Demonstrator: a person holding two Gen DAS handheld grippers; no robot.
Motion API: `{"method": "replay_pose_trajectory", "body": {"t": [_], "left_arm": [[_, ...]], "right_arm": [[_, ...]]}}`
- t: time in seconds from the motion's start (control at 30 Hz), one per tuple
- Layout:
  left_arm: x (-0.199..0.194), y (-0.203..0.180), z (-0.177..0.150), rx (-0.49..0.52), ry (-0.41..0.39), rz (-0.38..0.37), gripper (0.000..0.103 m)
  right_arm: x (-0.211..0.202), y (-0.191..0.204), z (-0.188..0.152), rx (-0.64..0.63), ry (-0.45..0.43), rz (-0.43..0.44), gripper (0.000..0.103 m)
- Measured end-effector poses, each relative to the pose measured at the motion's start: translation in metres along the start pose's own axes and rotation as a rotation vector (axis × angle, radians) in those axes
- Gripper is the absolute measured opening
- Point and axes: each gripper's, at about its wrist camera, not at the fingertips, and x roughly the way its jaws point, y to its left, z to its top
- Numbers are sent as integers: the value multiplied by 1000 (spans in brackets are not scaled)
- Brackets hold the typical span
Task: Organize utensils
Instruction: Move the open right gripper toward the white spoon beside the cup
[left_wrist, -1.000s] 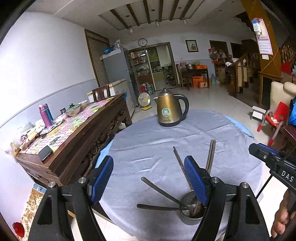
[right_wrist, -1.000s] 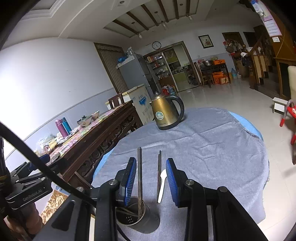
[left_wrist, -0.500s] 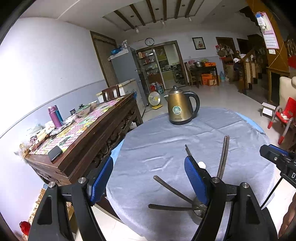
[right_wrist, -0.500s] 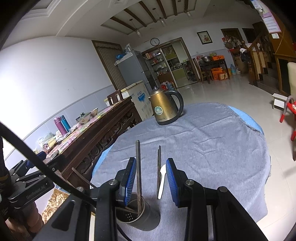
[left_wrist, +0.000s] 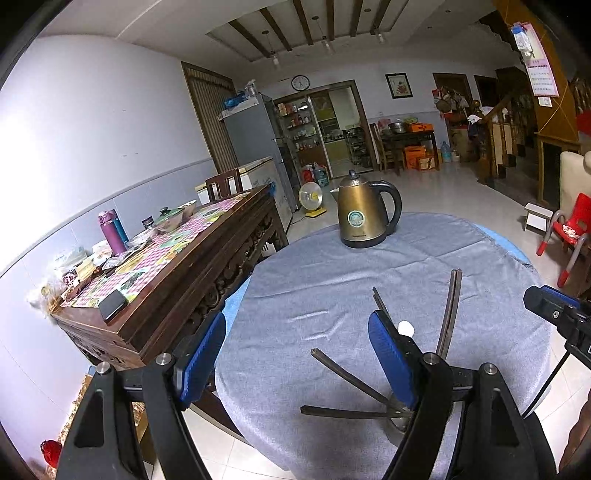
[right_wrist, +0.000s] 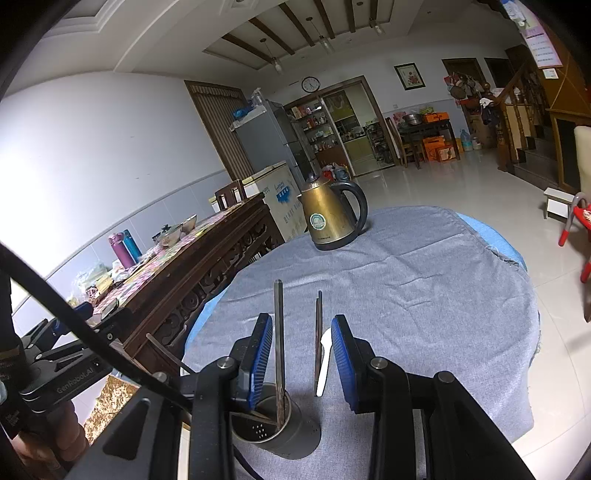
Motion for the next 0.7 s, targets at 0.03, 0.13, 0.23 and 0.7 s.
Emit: {"method": "replay_pose_trajectory", "body": {"t": [0.03, 0.13, 0.23, 0.7], "left_arm": [[0, 0, 0, 0, 0, 1, 80], [0, 2, 0, -1, 0, 5, 80], [3, 3, 1, 1, 0, 9, 80], [17, 3, 9, 18, 7, 26, 80]], "right_arm": [[0, -1, 0, 1, 0, 1, 36], [0, 0, 0, 1, 0, 1, 36], [0, 0, 0, 2, 1, 0, 36], [8, -12, 4, 23, 12, -10, 36]]}}
